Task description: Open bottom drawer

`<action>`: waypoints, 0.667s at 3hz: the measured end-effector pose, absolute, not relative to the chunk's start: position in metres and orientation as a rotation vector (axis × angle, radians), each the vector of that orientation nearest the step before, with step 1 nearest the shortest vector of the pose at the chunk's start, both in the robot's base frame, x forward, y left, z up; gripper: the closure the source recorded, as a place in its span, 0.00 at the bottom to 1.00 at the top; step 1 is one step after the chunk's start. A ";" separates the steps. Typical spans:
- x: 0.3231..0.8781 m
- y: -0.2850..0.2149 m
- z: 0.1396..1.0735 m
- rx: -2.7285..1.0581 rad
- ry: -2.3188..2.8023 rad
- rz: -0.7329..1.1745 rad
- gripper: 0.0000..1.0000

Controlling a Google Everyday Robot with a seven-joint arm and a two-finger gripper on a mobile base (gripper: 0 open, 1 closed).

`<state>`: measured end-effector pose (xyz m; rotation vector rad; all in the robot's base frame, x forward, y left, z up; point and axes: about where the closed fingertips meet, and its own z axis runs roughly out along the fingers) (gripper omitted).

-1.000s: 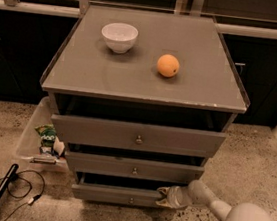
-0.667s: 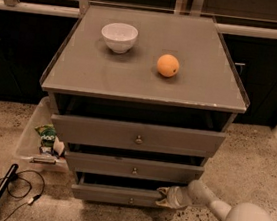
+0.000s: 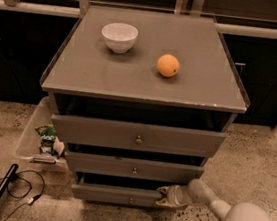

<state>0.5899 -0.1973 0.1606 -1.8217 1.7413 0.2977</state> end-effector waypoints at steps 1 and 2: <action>0.578 -0.202 0.155 -1.804 1.757 0.331 0.42; 0.565 -0.203 0.152 -1.786 1.763 0.359 0.64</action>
Offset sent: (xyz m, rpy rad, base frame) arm -0.0806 -0.0444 -0.0240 0.0991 0.0773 -0.0830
